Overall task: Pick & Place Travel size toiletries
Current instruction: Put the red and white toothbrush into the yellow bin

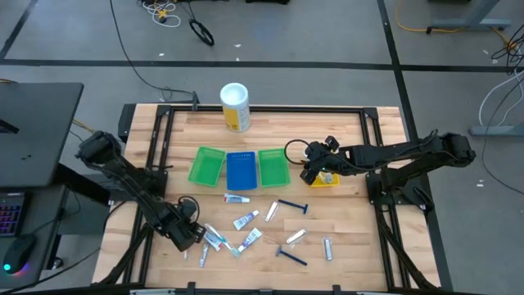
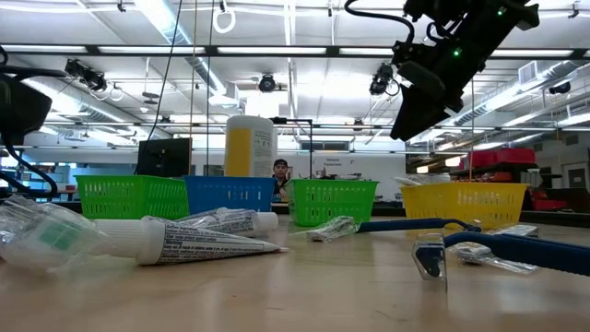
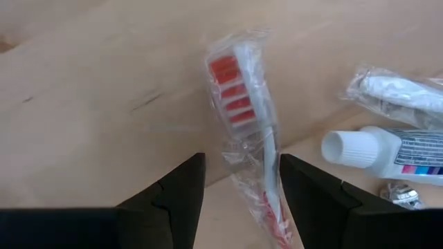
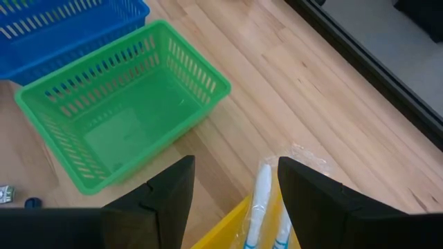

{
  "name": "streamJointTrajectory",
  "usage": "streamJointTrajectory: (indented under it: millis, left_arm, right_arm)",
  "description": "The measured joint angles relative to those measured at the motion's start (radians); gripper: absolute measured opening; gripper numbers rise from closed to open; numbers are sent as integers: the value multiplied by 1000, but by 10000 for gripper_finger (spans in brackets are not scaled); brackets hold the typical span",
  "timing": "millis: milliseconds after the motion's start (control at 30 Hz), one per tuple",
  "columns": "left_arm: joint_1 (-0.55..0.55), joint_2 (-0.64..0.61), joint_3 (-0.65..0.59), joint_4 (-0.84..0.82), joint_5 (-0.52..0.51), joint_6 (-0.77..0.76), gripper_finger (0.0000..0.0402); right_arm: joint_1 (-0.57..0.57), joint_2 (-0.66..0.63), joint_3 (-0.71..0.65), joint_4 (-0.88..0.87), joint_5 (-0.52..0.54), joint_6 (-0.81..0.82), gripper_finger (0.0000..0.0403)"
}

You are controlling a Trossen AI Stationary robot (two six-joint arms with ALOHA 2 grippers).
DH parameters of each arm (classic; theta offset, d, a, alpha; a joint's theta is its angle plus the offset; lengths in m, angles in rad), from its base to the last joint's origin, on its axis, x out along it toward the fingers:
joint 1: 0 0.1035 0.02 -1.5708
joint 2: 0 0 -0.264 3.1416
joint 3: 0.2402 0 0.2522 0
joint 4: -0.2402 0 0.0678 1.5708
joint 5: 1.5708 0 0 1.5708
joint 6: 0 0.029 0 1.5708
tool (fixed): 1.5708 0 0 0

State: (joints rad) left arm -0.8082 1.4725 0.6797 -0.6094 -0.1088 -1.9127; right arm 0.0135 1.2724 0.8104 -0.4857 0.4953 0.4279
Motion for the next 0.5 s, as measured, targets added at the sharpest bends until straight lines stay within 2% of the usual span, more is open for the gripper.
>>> streamJointTrajectory:
  millis: [400,500]
  left_arm:
    - [0,2,12,-22,-7,19,196]
    - [0,2,12,-26,-6,20,181]
  right_arm:
    - [0,0,0,14,0,0,218]
    - [0,0,0,22,0,0,218]
